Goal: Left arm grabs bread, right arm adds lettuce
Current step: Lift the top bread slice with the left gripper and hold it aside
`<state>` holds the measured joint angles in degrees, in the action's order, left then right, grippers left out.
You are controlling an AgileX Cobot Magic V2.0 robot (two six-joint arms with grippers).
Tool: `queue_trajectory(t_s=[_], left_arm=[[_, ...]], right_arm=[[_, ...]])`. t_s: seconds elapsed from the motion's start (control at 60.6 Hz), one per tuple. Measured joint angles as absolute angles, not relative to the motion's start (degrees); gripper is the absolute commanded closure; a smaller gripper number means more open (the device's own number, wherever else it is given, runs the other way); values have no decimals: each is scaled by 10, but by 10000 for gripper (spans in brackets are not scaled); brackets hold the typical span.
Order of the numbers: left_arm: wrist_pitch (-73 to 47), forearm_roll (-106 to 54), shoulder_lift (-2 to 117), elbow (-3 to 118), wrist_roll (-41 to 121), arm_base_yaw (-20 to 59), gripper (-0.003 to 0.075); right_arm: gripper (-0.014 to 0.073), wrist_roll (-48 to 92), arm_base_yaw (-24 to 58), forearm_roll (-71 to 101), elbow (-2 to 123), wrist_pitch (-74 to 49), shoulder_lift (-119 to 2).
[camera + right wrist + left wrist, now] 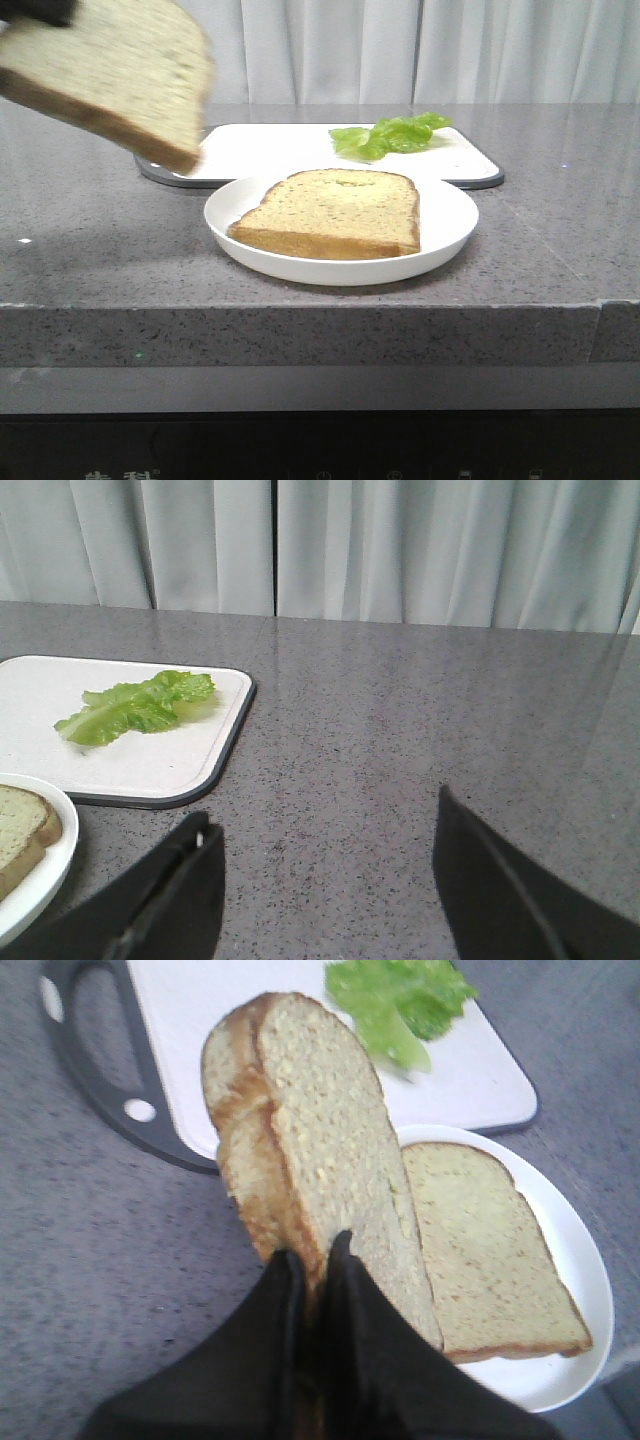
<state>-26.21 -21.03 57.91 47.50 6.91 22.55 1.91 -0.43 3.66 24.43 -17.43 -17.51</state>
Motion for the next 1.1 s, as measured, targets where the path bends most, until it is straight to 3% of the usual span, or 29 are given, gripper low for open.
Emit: queue_trajectory(t_s=[0.676,0.907,1.105], left_arm=[[-182,-107,120,230,69,185,740],[-181,-102,74,213,69,185,739],[-178,-102,74,212,69,185,739]], right_arm=[[117,19,-4,37,244,-174,-177],[117,19,-4,37,255,-173,-225],[117,38,0,36,325,-176,-371]])
